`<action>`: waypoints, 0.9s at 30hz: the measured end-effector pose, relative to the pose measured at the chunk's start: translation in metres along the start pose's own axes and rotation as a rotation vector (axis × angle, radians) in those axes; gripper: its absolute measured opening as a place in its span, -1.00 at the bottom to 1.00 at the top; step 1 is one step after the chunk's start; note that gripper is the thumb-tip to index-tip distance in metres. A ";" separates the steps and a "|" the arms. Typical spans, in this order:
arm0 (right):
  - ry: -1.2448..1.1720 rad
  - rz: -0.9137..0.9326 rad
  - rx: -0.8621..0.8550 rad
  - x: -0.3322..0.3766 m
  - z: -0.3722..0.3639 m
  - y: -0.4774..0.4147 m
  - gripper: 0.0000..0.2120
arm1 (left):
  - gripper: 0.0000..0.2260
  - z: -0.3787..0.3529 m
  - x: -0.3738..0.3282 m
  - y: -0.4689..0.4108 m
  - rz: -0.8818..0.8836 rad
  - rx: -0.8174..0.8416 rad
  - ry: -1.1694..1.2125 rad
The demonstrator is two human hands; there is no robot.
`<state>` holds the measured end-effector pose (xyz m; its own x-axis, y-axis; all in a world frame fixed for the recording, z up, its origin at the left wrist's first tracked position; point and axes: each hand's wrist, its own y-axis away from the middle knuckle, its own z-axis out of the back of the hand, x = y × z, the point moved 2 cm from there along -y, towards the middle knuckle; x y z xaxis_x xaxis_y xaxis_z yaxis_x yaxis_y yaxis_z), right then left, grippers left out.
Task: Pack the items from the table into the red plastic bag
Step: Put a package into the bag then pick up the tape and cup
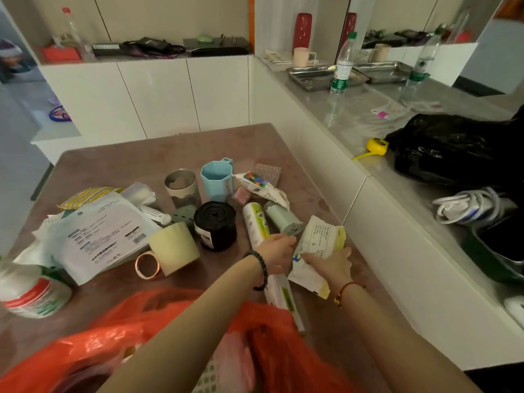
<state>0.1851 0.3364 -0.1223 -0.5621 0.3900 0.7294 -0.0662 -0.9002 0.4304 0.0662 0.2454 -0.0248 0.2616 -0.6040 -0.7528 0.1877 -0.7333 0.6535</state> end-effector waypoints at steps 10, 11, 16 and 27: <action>-0.549 0.332 0.114 0.052 0.057 0.065 -0.67 | -0.30 -0.008 -0.018 0.020 -0.210 0.012 -0.029; -0.541 0.423 0.108 0.067 0.067 0.086 -0.66 | -0.22 -0.006 -0.023 0.031 -0.283 0.023 -0.037; -0.495 0.811 0.222 0.116 0.097 0.190 -0.53 | -0.30 0.018 -0.037 0.104 -0.723 0.059 0.009; -0.343 0.893 0.505 0.080 0.038 0.316 -0.34 | -0.49 0.134 0.078 0.247 -0.806 -0.076 -0.393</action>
<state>0.1512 0.0901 0.0923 0.0271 -0.2634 0.9643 0.6441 -0.7331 -0.2183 0.0063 -0.0249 0.0672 -0.3168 0.0110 -0.9484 0.2398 -0.9665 -0.0913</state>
